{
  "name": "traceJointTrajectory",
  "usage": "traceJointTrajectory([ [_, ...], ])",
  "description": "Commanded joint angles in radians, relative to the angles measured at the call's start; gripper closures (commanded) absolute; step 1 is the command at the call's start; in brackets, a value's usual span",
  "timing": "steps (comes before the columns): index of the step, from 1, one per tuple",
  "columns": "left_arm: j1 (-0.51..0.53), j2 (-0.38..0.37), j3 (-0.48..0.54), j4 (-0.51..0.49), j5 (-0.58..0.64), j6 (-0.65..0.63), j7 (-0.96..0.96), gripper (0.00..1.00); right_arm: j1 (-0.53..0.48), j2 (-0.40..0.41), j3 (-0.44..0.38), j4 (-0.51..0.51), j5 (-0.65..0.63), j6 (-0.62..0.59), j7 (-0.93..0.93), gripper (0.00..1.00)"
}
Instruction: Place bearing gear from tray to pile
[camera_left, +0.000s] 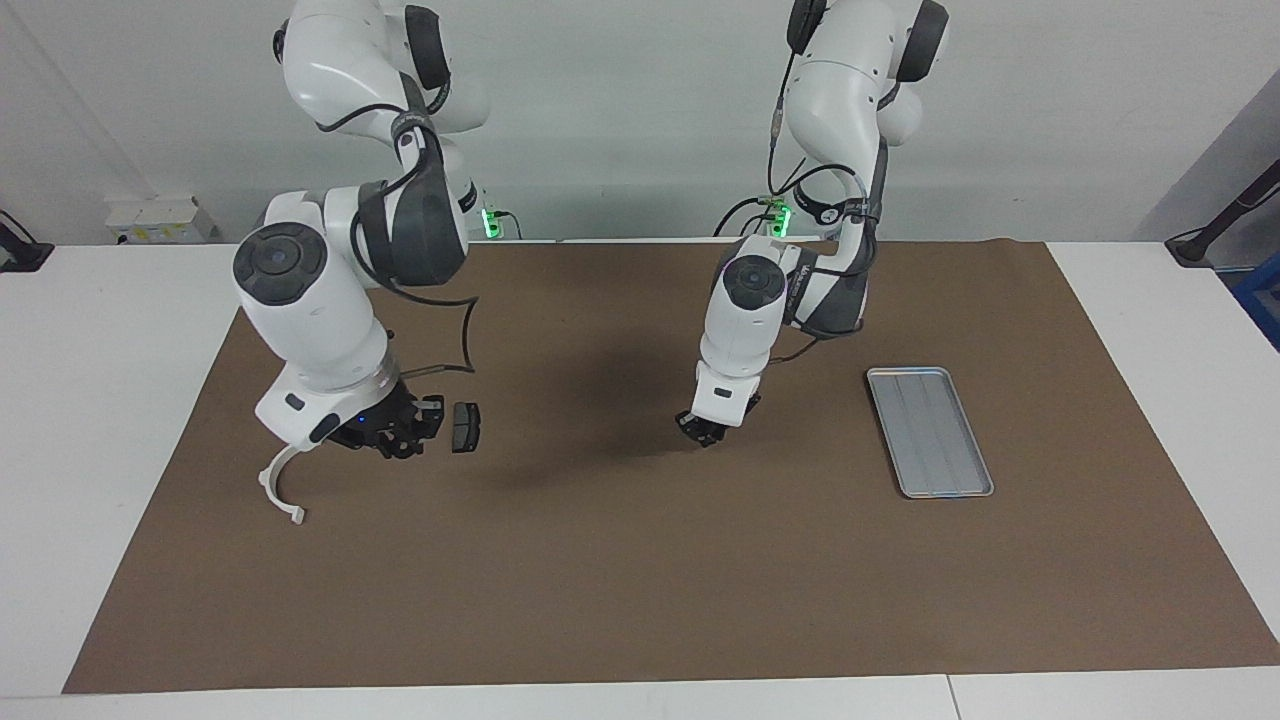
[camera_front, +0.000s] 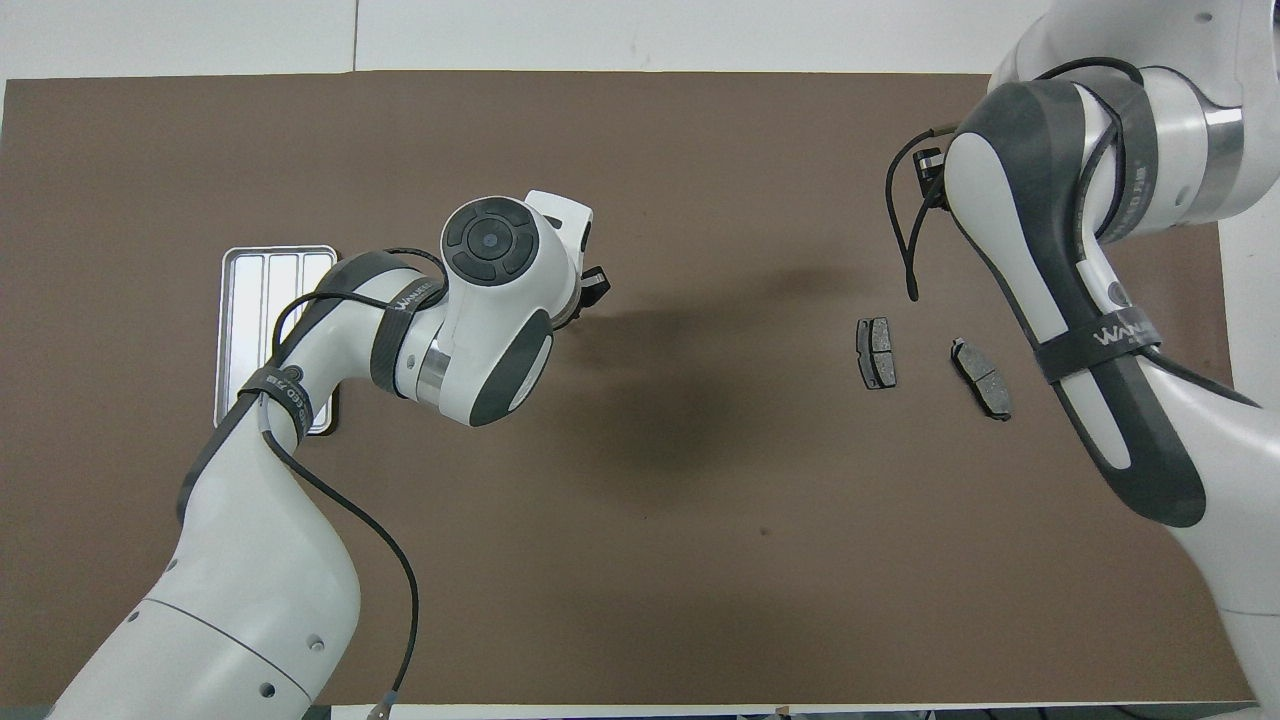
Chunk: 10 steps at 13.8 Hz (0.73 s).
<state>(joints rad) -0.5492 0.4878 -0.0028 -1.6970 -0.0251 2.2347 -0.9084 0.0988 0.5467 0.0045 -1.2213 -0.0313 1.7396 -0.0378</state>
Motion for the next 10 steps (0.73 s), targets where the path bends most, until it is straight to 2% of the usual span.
traceJointTrajectory([
  [1,-0.021,-0.014,0.02,-0.027,0.007,0.012,-0.009,0.97,-0.03,-0.039,0.012,-0.16,0.016,0.153,-0.048,1.0],
  [5,-0.021,-0.02,0.021,-0.081,0.007,0.078,-0.009,0.97,-0.065,-0.007,0.012,-0.314,0.016,0.412,-0.114,1.0],
  [9,-0.021,-0.021,0.021,-0.099,0.007,0.114,-0.01,0.94,-0.08,0.044,0.012,-0.331,0.019,0.5,-0.136,1.0],
  [10,-0.018,-0.021,0.023,-0.092,0.007,0.103,-0.009,0.57,-0.08,0.045,0.012,-0.343,0.019,0.52,-0.136,1.0],
])
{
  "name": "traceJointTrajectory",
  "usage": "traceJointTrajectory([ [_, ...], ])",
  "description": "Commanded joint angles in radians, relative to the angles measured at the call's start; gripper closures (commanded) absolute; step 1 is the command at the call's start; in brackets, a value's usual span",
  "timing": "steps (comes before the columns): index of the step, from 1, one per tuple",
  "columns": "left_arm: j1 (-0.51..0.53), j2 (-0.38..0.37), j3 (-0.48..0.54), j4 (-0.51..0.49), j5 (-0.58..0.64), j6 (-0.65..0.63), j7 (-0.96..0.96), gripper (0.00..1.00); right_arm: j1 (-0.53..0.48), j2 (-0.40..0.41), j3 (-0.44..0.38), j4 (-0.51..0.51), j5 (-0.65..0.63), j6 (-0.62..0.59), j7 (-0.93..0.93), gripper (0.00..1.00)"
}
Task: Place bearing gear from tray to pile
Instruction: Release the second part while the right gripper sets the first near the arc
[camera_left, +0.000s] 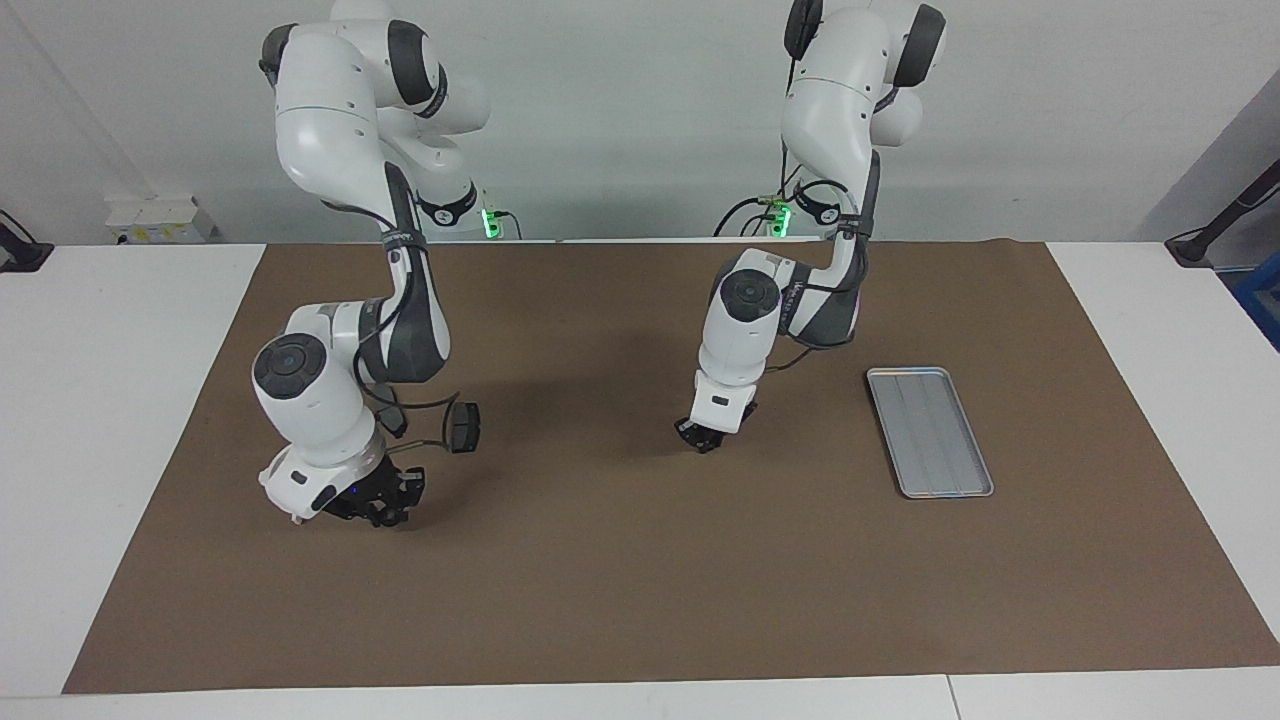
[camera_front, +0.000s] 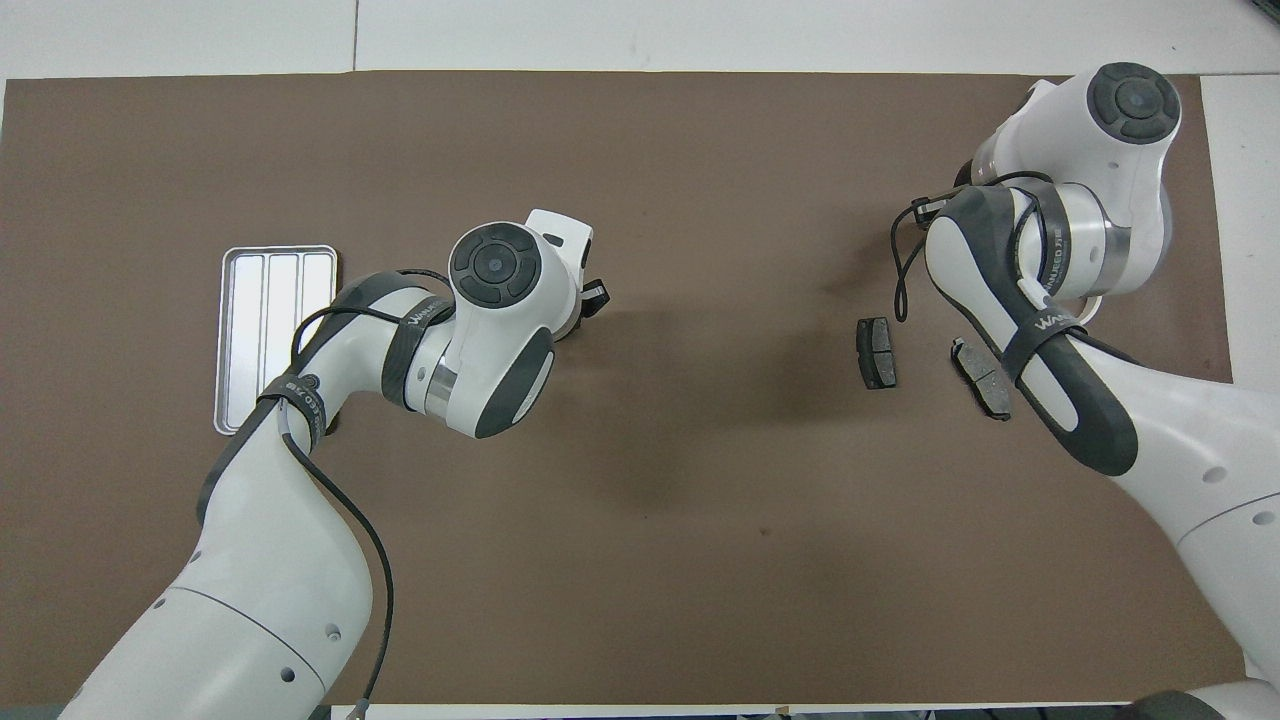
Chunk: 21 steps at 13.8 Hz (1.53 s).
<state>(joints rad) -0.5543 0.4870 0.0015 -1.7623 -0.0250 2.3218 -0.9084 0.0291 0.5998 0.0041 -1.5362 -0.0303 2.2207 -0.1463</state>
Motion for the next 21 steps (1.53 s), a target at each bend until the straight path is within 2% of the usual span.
traceJointTrajectory([
  [1,-0.009,-0.021,0.021,-0.016,0.007,0.002,-0.009,0.01,-0.011,-0.008,0.013,-0.05,0.02,0.066,-0.027,1.0],
  [3,0.005,-0.042,0.023,0.013,0.007,-0.048,-0.007,0.0,-0.009,-0.011,0.014,-0.071,0.02,0.096,-0.024,1.0],
  [5,0.061,-0.147,0.023,-0.002,0.008,-0.134,0.003,0.0,-0.009,-0.011,0.013,-0.073,0.02,0.097,-0.024,0.99],
  [6,0.104,-0.203,0.022,-0.006,0.01,-0.195,0.019,0.0,-0.008,-0.011,0.013,-0.073,0.021,0.097,-0.019,0.61],
  [7,0.155,-0.253,0.023,-0.002,0.01,-0.255,0.07,0.0,-0.006,-0.011,0.013,-0.075,0.021,0.099,-0.016,0.01],
  [11,0.338,-0.421,0.022,0.003,0.008,-0.461,0.391,0.0,0.031,-0.037,0.017,-0.067,0.021,0.062,0.049,0.0],
  [14,0.418,-0.522,0.022,-0.002,0.007,-0.582,0.526,0.0,0.124,-0.084,0.017,-0.033,0.02,-0.065,0.254,0.0],
  [17,0.447,-0.539,0.022,-0.006,0.007,-0.622,0.606,0.0,0.262,-0.117,0.017,0.011,0.02,-0.172,0.547,0.0],
  [19,0.513,-0.538,0.0,-0.006,0.007,-0.63,0.637,0.0,0.371,-0.117,0.017,0.074,0.021,-0.234,0.734,0.0],
  [21,0.516,-0.538,-0.005,-0.008,0.005,-0.627,0.663,0.0,0.454,-0.117,0.017,0.082,0.021,-0.222,0.856,0.0],
])
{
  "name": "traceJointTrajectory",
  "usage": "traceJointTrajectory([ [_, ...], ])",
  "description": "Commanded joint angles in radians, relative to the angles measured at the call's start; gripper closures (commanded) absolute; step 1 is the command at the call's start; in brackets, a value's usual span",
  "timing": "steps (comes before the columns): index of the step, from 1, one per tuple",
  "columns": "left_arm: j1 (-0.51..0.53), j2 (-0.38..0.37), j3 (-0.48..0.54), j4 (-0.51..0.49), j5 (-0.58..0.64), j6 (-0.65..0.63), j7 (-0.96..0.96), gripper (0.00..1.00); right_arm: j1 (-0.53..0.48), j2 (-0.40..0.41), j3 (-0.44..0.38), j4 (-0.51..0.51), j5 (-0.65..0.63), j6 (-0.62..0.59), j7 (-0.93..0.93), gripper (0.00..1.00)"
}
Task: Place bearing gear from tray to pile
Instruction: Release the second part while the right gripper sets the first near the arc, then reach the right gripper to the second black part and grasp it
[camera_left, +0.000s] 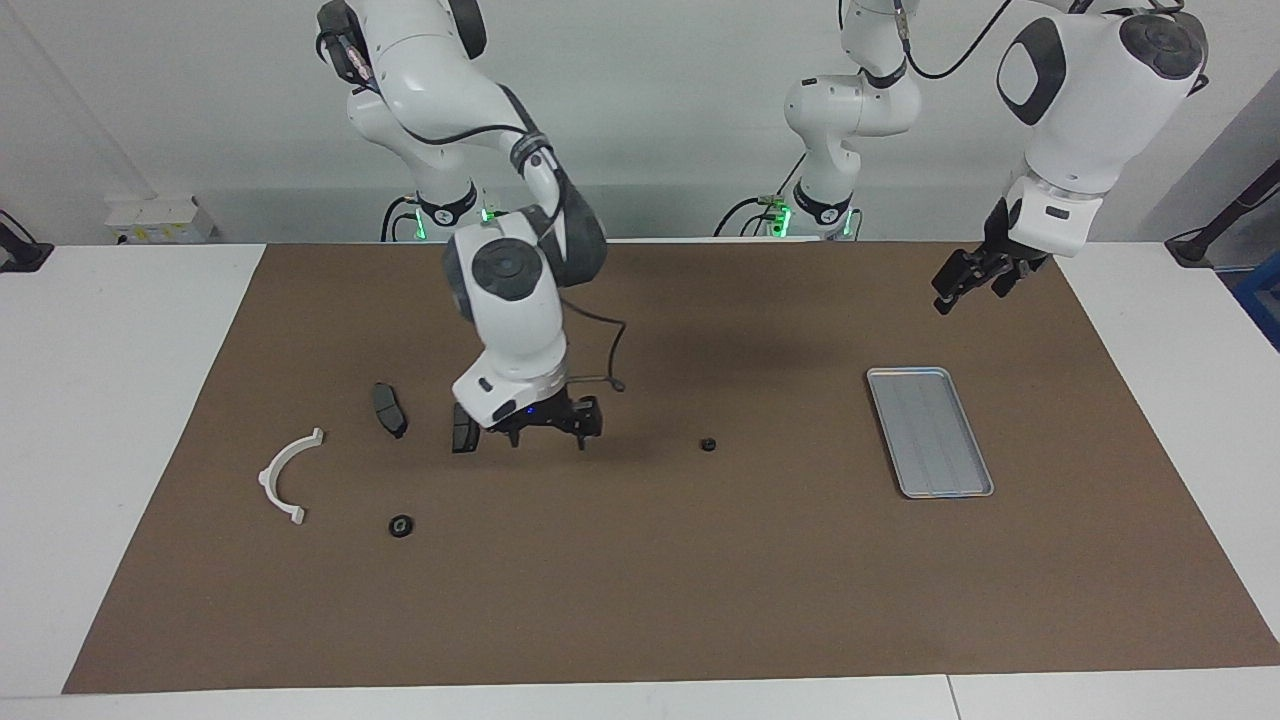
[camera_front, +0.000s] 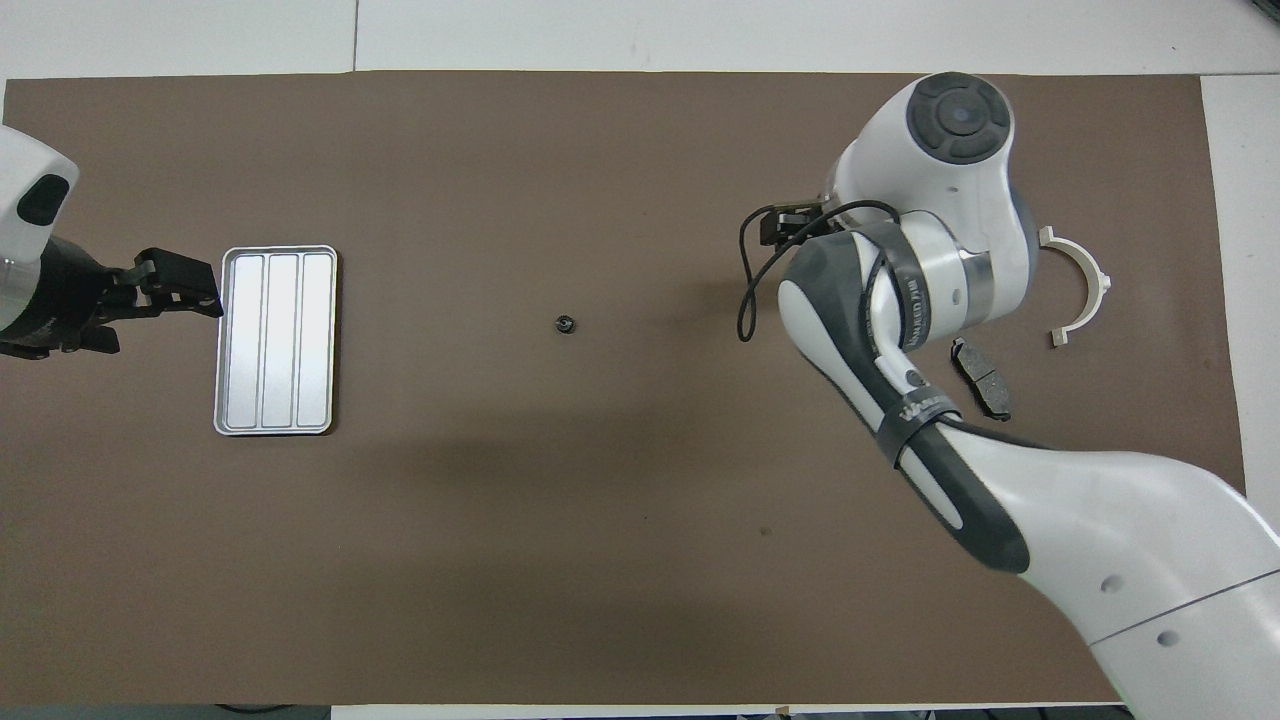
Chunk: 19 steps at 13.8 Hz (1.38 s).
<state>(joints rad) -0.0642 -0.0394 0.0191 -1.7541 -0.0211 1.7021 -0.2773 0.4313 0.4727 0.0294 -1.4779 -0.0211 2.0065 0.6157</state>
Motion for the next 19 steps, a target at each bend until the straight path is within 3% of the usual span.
traceJointTrajectory([
  [1,0.027,-0.01,-0.022,-0.015,0.003,-0.003,0.036,0.0,0.087,0.012,-0.008,0.024,0.01,-0.002,0.142,0.0],
  [3,0.029,-0.008,-0.022,-0.015,0.003,0.002,0.105,0.0,0.173,0.038,-0.009,0.033,-0.005,-0.006,0.24,0.0],
  [6,0.029,0.016,-0.021,0.005,-0.002,0.011,0.109,0.0,0.243,0.164,-0.011,0.151,-0.029,-0.002,0.36,0.0],
  [16,0.021,0.012,-0.021,-0.01,-0.008,-0.015,0.099,0.0,0.262,0.405,-0.026,0.353,-0.039,0.043,0.464,0.0],
  [19,0.023,0.006,-0.021,-0.005,-0.008,-0.03,0.105,0.0,0.256,0.42,-0.029,0.37,-0.04,0.043,0.47,0.0],
])
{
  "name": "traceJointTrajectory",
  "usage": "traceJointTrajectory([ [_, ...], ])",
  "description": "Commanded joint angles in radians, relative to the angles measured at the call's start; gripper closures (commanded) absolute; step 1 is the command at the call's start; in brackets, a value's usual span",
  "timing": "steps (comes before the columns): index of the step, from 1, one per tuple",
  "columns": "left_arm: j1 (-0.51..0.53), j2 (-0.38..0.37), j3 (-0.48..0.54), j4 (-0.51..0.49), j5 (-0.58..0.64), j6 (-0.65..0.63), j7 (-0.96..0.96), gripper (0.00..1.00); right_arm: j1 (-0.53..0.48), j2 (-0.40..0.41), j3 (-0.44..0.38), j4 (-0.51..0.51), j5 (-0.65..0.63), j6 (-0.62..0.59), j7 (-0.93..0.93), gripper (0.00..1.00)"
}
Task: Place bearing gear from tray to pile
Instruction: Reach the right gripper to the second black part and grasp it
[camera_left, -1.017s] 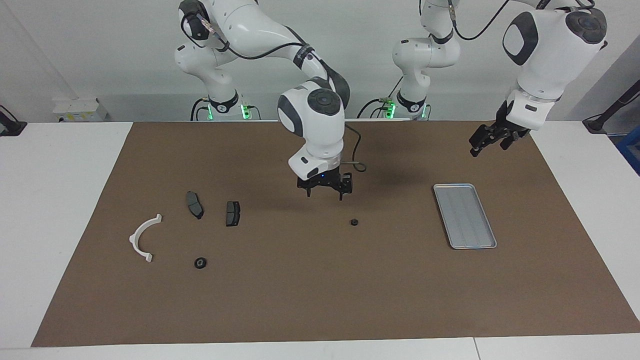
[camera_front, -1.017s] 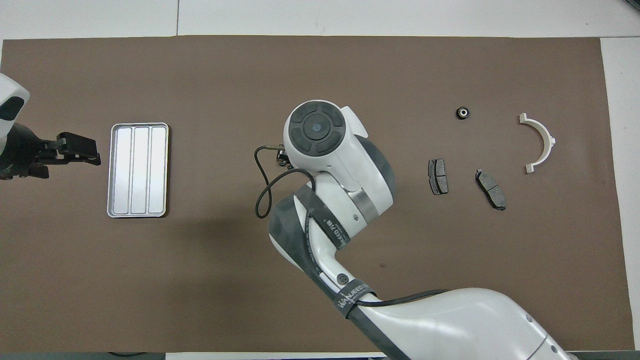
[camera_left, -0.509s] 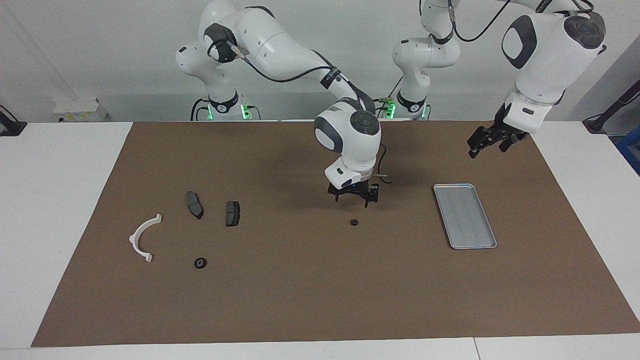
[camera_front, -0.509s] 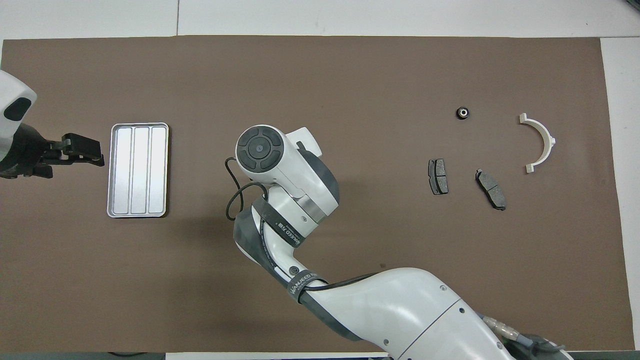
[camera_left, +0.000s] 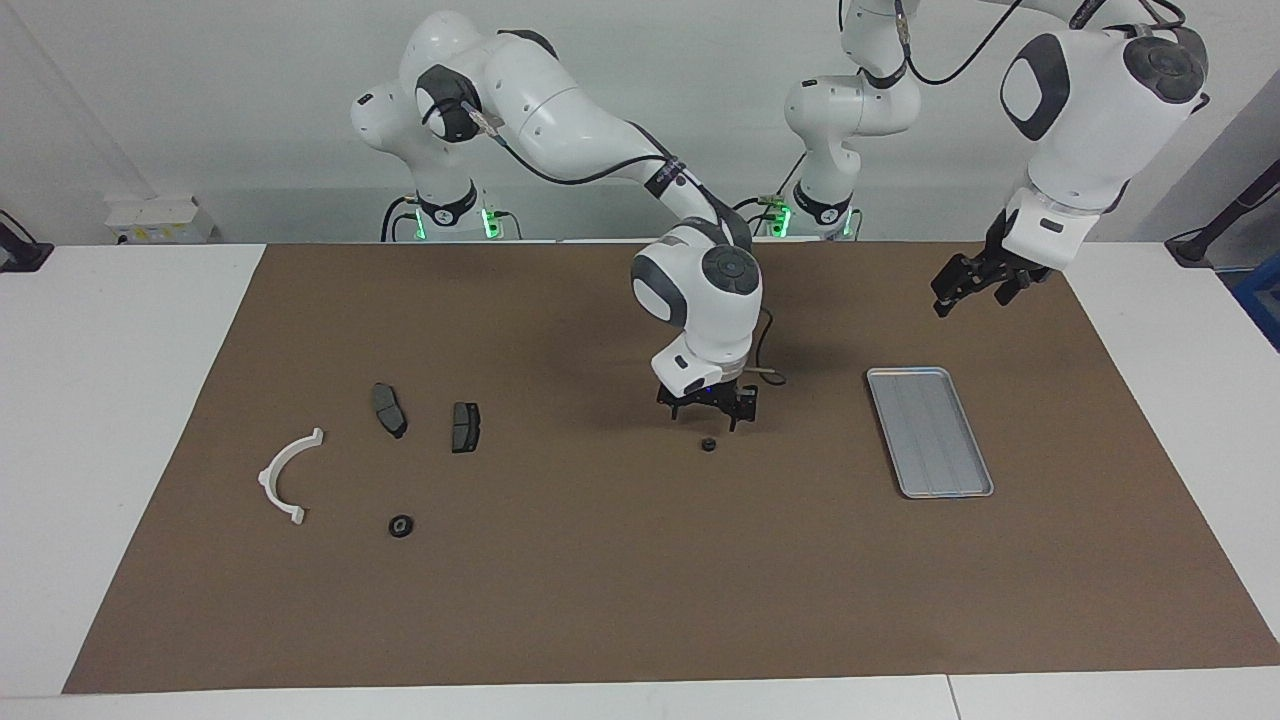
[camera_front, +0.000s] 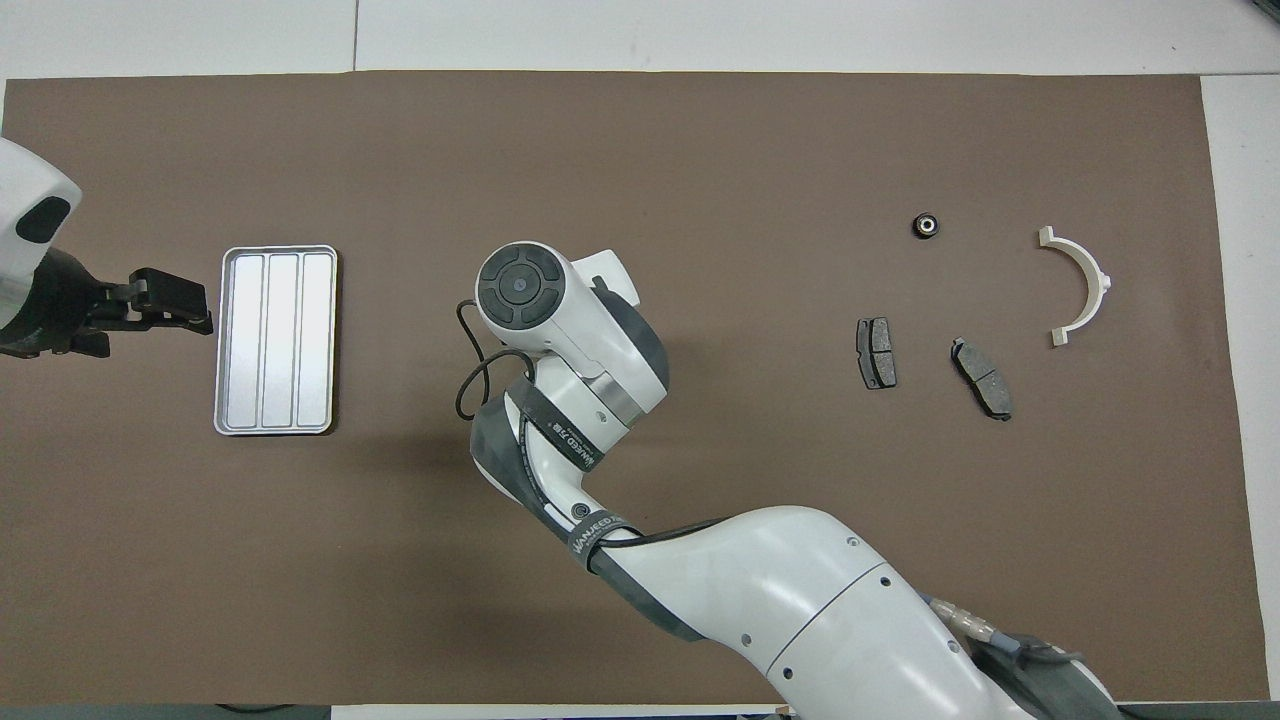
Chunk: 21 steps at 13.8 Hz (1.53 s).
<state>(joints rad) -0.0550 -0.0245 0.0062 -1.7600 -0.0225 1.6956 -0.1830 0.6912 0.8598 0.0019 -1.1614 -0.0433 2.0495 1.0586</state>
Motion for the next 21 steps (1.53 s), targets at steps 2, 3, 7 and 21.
traceJointTrajectory([
  [2,0.014,-0.011,-0.008,0.01,-0.007,-0.04,0.013,0.0,-0.004,0.033,-0.01,0.054,-0.017,0.0,0.03,0.02],
  [3,0.012,-0.012,-0.009,0.011,-0.007,-0.045,0.013,0.0,-0.004,0.033,-0.01,0.054,-0.017,0.001,0.034,0.05],
  [7,0.009,-0.02,-0.011,0.063,-0.007,-0.118,0.016,0.0,-0.001,0.033,-0.006,0.051,-0.009,0.001,0.052,0.24],
  [21,0.007,-0.017,-0.008,0.126,-0.007,-0.177,0.007,0.0,-0.013,0.025,-0.005,0.045,-0.001,0.015,0.049,1.0],
])
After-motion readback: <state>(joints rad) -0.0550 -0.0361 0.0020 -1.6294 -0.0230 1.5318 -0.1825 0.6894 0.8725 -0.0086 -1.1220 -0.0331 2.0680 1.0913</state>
